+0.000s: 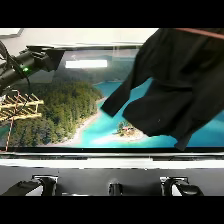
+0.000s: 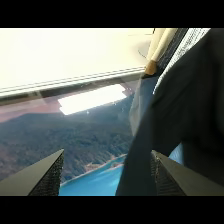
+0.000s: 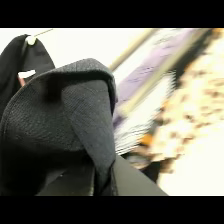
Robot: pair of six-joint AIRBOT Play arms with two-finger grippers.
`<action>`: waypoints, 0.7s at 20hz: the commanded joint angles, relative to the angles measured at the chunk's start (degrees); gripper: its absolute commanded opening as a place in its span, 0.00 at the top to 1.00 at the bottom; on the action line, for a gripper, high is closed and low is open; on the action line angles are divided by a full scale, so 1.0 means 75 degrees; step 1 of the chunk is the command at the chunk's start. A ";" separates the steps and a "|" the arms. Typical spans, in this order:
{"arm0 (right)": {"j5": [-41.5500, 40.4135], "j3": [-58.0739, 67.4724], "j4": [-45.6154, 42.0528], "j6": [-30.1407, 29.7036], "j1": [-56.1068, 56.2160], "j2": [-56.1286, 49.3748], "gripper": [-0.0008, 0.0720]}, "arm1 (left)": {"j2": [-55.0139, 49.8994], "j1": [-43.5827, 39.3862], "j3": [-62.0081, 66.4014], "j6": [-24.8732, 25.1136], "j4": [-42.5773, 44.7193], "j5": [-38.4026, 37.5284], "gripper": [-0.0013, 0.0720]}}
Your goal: Fold the clothes and pants, and hang the long-sleeved shirts on hangers.
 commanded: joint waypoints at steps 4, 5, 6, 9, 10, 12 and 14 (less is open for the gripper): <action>-0.0271 0.0006 -0.3649 0.1664 -0.0003 0.0478 0.94 | 0.0000 -0.0181 -0.0020 -0.0006 0.0006 -0.0050 0.15; -0.0256 0.0006 -0.4334 0.2101 -0.0003 0.0478 0.94 | -0.0003 -0.0198 -0.0020 -0.0006 0.0006 -0.0052 0.15; -0.0221 0.0006 -0.5013 0.2492 -0.0003 0.0475 0.94 | -0.0003 -0.0236 -0.0020 -0.0006 0.0006 -0.0050 0.15; -0.0012 0.0006 -0.6968 0.3042 -0.0003 0.0391 0.94 | -0.0003 -0.0271 -0.0020 -0.0006 0.0006 -0.0058 0.15; 0.0090 0.0006 -0.7507 0.3229 -0.0003 0.0356 0.94 | -0.0003 -0.0289 -0.0023 -0.0006 0.0006 -0.0055 0.15; 0.0361 0.0006 -0.8169 0.3480 -0.0006 0.0248 0.94 | -0.0003 -0.0312 -0.0023 -0.0006 0.0006 -0.0055 0.15; 0.0542 0.0006 -0.8862 0.3660 -0.0006 0.0076 0.94 | -0.0006 -0.0321 -0.0023 -0.0006 0.0006 -0.0055 0.15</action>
